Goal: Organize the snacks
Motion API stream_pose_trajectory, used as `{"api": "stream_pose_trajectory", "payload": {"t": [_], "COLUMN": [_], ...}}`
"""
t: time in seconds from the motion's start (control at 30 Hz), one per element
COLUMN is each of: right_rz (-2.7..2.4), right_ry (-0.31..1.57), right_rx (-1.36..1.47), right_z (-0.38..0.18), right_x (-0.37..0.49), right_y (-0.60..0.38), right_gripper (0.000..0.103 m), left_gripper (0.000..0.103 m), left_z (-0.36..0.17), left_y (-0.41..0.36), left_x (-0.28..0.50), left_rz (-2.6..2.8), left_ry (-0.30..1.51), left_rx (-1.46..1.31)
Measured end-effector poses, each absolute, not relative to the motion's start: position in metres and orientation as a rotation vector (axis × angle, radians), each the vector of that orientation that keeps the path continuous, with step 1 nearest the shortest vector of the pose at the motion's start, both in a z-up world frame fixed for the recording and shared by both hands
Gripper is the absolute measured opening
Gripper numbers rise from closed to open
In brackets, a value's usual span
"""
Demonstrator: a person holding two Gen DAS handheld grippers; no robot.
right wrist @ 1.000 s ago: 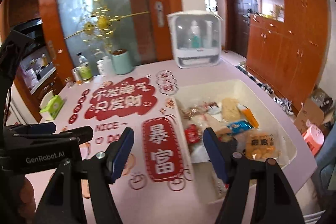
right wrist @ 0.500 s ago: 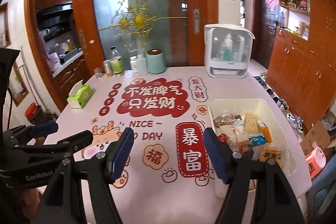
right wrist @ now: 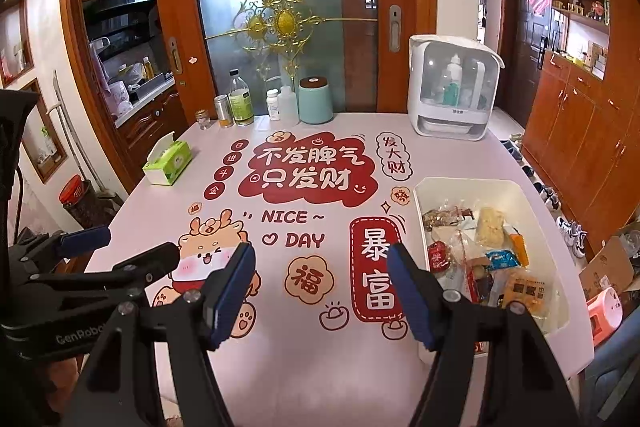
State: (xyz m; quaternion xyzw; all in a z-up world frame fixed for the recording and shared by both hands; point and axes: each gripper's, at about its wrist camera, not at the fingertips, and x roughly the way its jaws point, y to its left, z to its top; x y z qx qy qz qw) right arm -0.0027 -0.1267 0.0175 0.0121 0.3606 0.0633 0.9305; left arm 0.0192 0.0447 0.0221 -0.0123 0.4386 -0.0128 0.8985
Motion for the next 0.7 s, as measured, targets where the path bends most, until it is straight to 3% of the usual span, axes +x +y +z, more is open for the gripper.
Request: {"api": "stream_pose_trajectory", "payload": {"t": [0.7], "right_rz": [0.101], "right_ry": [0.821], "right_rx": [0.064], "right_z": [0.001], "right_x": [0.006], "right_y": [-0.147], "right_gripper": [0.069], "left_gripper": [0.088], "left_z": [0.014], "left_y": [0.022], "left_x": [0.022], "left_rz": [-0.013], "left_ry": [0.907], "left_rx": [0.022]}}
